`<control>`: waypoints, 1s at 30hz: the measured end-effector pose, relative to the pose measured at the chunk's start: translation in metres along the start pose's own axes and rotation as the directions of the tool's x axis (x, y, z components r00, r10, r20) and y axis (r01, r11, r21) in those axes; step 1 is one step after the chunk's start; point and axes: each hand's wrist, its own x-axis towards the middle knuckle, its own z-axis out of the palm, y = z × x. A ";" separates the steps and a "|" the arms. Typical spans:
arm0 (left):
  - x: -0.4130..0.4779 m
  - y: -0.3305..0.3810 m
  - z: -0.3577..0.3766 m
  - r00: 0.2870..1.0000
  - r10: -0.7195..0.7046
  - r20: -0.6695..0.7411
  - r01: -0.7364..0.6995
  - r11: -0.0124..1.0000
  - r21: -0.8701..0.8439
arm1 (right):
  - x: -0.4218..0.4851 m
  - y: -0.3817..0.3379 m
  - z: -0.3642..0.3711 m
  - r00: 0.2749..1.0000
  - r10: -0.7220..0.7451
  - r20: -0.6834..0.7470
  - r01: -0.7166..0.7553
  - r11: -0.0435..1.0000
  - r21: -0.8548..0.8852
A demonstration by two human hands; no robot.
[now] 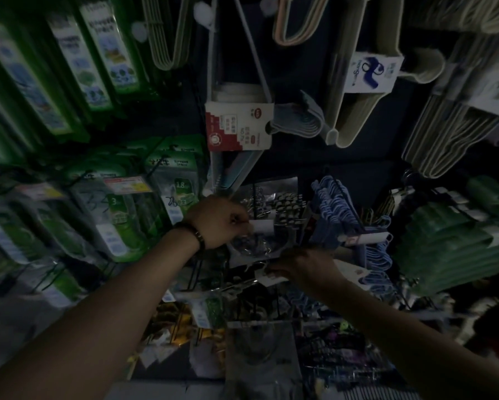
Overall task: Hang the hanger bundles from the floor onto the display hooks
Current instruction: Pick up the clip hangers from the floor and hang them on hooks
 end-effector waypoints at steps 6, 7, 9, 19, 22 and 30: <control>0.001 0.000 0.001 0.998 -0.051 0.035 0.052 0.998 -0.024 | 0.024 0.005 0.016 0.990 -0.031 -0.134 0.000 0.973 -0.230; 0.001 0.001 0.000 0.997 -0.062 0.043 0.063 0.998 -0.028 | 0.027 0.009 0.019 0.984 -0.037 -0.174 0.000 0.978 -0.210; 0.001 0.005 -0.002 0.995 -0.080 0.064 0.082 0.996 -0.032 | 0.034 0.018 0.022 0.979 -0.028 -0.201 -0.013 0.980 -0.198; -0.006 0.014 -0.004 0.988 -0.138 0.069 0.147 0.979 -0.142 | 0.067 0.051 0.033 0.959 0.277 -0.066 -0.272 0.960 0.072; -0.010 0.012 -0.001 0.988 -0.148 0.053 0.155 0.976 -0.156 | 0.078 0.056 0.037 0.952 0.255 -0.167 -0.248 0.967 0.064; -0.033 0.014 0.015 0.980 -0.191 -0.050 0.175 0.958 -0.228 | 0.091 0.053 0.045 0.935 0.287 -0.208 -0.269 0.957 0.109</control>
